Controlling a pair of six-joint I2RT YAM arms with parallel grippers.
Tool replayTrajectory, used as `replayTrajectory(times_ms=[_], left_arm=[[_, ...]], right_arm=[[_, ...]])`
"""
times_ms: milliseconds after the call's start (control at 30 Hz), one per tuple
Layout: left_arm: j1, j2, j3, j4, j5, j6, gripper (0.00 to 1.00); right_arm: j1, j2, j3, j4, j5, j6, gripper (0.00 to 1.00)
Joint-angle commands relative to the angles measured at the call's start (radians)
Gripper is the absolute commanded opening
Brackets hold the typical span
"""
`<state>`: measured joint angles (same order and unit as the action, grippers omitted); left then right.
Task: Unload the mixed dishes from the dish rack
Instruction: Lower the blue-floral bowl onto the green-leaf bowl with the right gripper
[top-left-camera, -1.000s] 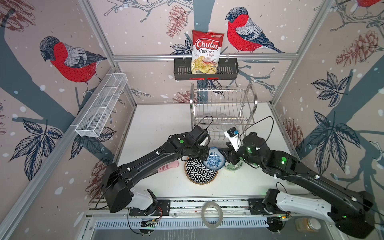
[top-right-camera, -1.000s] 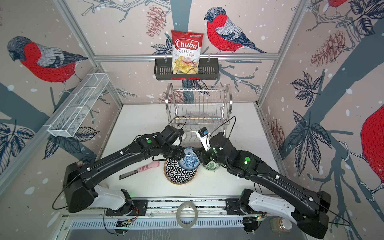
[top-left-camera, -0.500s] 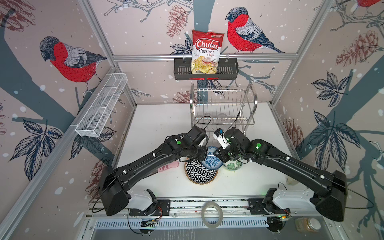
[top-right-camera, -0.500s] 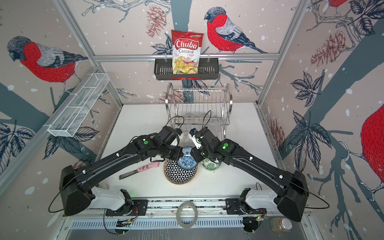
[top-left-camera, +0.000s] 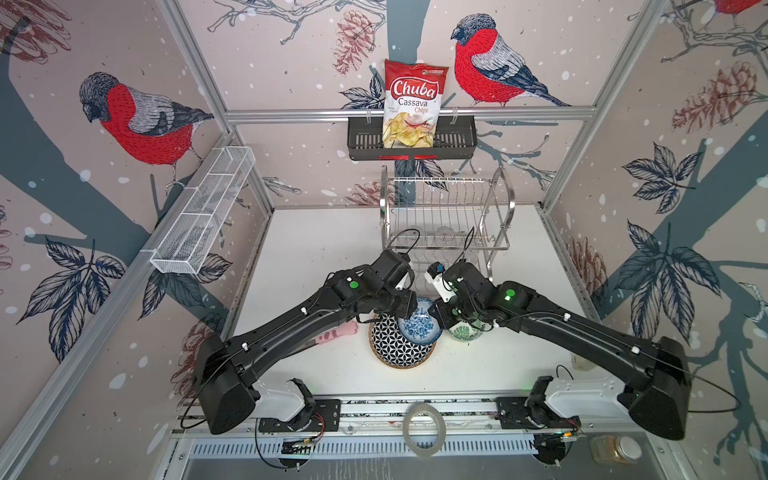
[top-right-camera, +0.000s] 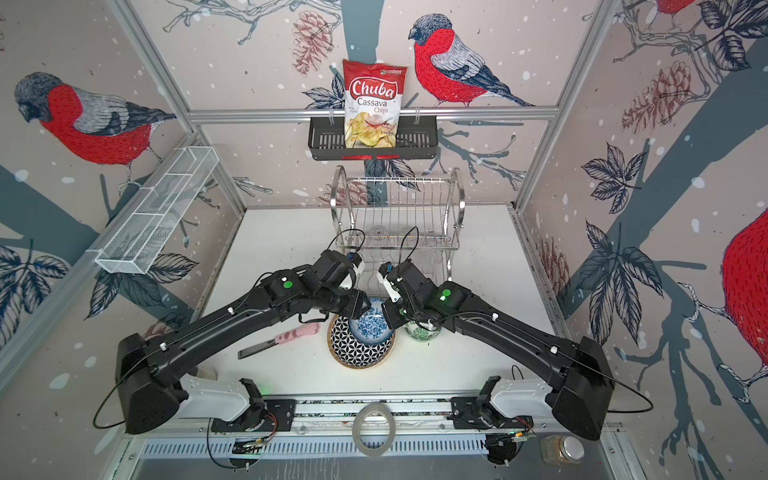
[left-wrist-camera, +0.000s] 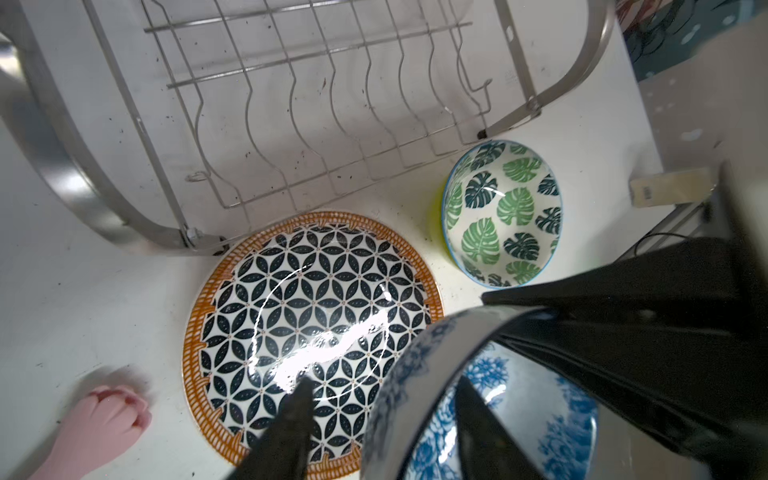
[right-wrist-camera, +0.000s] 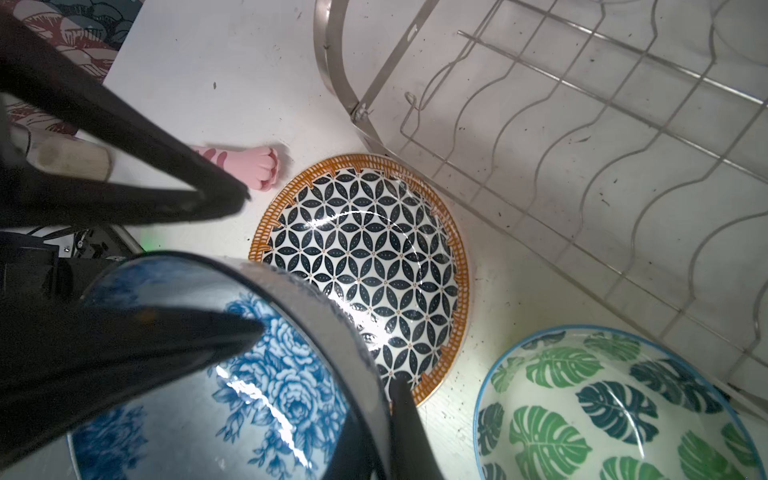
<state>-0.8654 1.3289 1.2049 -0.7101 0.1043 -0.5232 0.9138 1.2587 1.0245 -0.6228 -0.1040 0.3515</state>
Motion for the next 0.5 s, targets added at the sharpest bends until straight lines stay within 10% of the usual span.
replayTrajectory(times_ms=[0,467], left_arm=[[0.009,-0.058,-0.024,0.071,-0.040,-0.009,0.71],[0.135,-0.301,-0.174,0.156,-0.093,-0.052,0.84]], right_arm=[[-0.039,-0.047,-0.031,-0.040,0.009,0.030,0.00],[-0.299,-0.163,-0.215,-0.085,0.003,0.021,0.00]])
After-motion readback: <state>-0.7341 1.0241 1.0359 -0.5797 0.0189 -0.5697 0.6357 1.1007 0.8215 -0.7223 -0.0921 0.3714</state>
